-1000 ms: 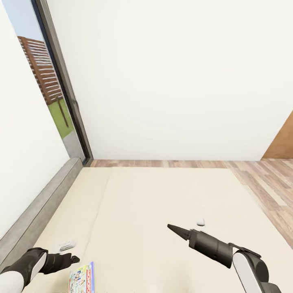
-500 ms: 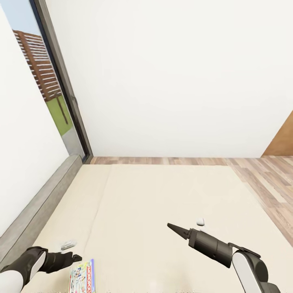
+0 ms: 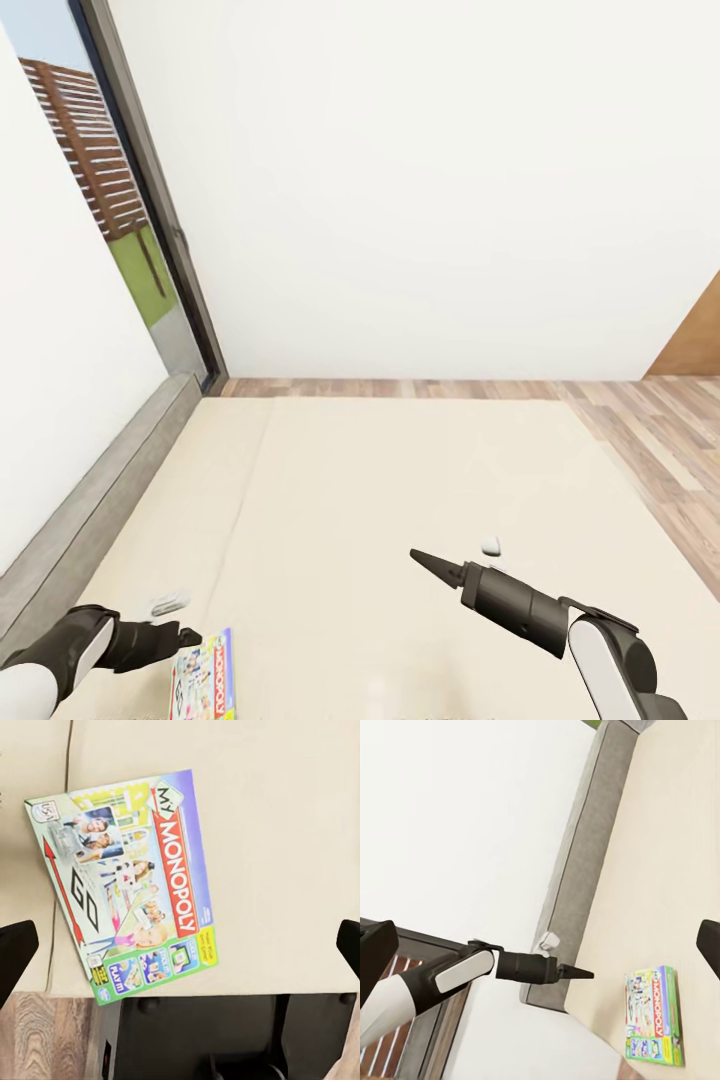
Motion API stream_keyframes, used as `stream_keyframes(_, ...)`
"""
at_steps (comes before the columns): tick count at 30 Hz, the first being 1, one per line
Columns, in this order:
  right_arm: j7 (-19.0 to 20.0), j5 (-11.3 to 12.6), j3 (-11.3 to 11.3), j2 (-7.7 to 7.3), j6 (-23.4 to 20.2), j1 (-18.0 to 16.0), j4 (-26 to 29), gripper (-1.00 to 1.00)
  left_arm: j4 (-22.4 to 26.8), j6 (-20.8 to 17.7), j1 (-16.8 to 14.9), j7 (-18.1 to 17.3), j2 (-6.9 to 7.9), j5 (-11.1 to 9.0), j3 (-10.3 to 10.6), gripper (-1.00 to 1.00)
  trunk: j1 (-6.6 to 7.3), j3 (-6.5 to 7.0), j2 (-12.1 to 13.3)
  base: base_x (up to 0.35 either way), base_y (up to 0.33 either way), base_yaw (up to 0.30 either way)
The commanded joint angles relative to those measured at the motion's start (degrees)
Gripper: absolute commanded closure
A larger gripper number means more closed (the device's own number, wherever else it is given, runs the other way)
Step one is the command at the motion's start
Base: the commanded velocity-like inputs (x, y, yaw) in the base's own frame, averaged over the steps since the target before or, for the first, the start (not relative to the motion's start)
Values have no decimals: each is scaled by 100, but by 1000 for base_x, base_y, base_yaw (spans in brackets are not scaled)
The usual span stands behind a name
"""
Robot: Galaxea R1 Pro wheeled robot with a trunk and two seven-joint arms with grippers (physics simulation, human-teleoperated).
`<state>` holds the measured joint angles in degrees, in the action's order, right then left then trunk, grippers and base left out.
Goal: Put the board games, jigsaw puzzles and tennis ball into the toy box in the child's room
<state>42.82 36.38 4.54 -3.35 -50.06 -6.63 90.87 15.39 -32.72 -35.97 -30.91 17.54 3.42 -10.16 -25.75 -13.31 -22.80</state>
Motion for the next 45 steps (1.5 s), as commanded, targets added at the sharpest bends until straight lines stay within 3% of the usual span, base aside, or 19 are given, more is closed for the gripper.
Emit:
stream_keyframes(1, 12, 7, 7, 0, -30, -5, 2, -100, 8, -37, -4, -28, 1, 36, -46, -100, -3, -21, -12, 0, 0, 0)
stream_keyframes(13, 12, 36, 37, -7, -30, -5, 1, -100, 9, 387, -6, -52, 156, 31, -38, -100, -3, -134, -12, 0, 0, 0)
stream_keyframes(21, 16, 44, 46, -8, -30, -5, 1, -100, 8, 508, -5, -111, 364, -6, -52, -100, -3, -209, -12, 0, 0, 0)
stream_keyframes(34, 16, 52, 47, -8, -30, -5, 5, -100, 14, 545, -4, -144, 390, -40, -69, -100, -3, -331, -12, 0, 0, 0)
stream_keyframes(45, 8, 44, 47, -8, -30, -5, 1, -100, 267, 495, -138, -587, 394, -34, -74, -100, -3, -434, -12, 0, 0, 0)
